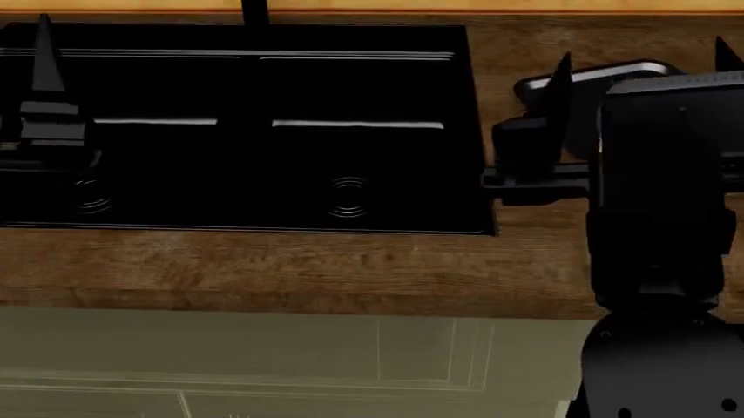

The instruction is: Move the fresh-baked cupcake off the tray onto the counter, and place the bowl used for mixing into the sink.

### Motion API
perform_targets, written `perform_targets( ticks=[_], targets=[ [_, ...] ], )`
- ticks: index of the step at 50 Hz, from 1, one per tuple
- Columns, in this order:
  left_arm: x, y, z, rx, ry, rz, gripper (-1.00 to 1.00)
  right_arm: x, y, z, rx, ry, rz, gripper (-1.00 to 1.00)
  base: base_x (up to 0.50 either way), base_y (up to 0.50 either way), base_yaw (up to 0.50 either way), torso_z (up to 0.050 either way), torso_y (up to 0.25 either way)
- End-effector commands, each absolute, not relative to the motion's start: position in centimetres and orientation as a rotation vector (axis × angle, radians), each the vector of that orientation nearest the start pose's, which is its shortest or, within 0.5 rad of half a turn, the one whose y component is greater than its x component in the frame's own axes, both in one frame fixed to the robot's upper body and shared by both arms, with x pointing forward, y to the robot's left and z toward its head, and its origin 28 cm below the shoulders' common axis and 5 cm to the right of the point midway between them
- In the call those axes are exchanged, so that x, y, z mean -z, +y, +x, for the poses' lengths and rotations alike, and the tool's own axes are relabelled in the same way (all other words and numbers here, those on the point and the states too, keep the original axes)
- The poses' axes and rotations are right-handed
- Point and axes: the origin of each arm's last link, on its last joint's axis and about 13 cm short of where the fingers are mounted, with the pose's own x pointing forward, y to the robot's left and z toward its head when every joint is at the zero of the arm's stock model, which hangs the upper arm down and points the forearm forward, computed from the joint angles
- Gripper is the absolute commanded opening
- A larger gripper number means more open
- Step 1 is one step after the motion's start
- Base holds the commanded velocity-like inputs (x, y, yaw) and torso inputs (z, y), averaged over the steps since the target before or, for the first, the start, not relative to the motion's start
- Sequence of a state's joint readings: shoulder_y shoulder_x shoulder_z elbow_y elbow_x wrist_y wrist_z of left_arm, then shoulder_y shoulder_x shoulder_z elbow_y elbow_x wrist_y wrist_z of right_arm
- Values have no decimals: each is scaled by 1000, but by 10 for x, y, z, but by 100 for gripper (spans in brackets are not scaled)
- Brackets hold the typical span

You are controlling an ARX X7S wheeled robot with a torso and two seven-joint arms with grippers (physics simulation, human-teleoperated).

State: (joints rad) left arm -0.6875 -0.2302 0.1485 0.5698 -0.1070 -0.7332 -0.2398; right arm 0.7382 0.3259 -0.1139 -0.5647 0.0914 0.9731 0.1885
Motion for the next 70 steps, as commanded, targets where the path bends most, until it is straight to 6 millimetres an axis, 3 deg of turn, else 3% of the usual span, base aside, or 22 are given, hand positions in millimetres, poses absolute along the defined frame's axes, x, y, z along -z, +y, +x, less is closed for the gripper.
perform_targets(
  ticks=[1,18,22,34,45,55,70],
  targets=[
    [-259,215,275,-100,-535,147,100,-264,-140,279,243,-322,-288,100,0,0,0,0,0],
    [-259,215,275,-100,-535,147,100,-264,-139,279,244,-322,-288,100,0,0,0,0,0],
    [-262,217,273,-118,-546,147,100,-256,-140,276,254,-299,-282,100,0,0,0,0,0],
    [-265,217,282,-117,-550,133,100,-257,-142,281,257,-304,-292,100,0,0,0,0,0],
    [-287,219,295,-136,-587,147,100,-276,-145,302,246,-357,-322,100,0,0,0,0,0],
    [-321,221,319,-122,-652,164,100,-296,-153,321,268,-392,-361,100,0,0,0,0,0],
    [-348,221,345,-140,-714,165,100,-317,-165,338,303,-398,-404,100,0,0,0,0,0]
  ],
)
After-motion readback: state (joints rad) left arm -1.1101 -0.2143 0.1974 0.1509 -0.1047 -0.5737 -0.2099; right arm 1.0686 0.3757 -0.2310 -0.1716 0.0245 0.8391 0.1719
